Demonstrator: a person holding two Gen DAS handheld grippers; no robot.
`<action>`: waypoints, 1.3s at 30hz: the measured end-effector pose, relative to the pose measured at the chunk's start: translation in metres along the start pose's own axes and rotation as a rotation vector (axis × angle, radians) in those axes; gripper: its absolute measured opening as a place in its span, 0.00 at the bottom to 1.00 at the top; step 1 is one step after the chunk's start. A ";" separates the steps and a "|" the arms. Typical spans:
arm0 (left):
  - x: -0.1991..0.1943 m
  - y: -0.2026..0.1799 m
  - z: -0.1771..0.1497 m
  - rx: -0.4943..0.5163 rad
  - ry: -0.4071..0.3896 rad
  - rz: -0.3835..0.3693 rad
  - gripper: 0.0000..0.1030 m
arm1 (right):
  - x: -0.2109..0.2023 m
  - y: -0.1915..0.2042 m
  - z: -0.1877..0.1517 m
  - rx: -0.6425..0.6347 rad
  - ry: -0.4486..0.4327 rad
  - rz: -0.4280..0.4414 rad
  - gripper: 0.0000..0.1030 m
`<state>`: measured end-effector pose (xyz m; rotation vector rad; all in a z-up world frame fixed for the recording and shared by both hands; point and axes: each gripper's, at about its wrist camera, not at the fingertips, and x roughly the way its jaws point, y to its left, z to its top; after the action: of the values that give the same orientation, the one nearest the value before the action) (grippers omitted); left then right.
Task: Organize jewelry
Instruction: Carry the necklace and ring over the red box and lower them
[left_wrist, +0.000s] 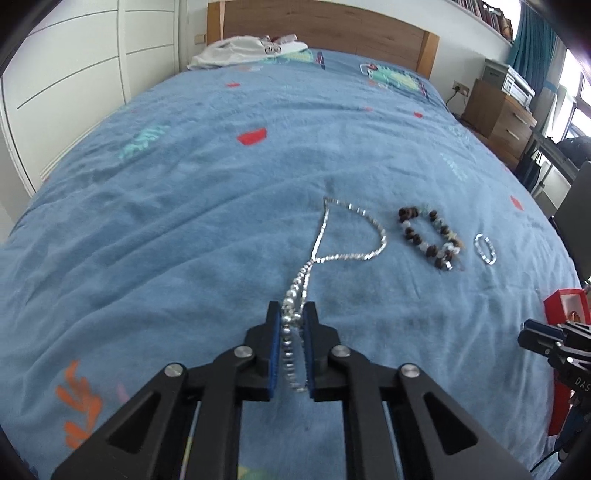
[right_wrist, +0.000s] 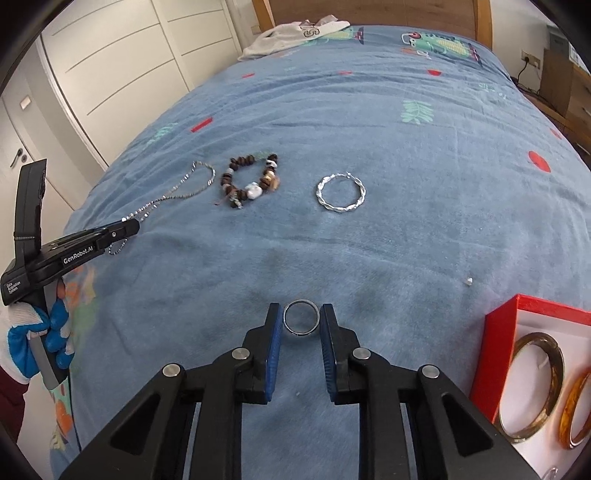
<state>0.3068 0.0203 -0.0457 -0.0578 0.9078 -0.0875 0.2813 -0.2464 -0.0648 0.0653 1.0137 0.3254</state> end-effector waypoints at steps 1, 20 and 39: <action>-0.007 0.000 0.001 0.000 -0.010 0.003 0.07 | -0.004 0.002 -0.001 -0.001 -0.006 0.004 0.20; -0.165 -0.062 0.017 0.092 -0.195 -0.062 0.07 | -0.142 -0.009 -0.038 0.045 -0.174 -0.023 0.20; -0.239 -0.286 0.011 0.257 -0.243 -0.389 0.07 | -0.265 -0.111 -0.096 0.130 -0.250 -0.167 0.20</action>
<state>0.1547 -0.2400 0.1737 -0.0045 0.6276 -0.5469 0.0980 -0.4402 0.0792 0.1350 0.7853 0.0952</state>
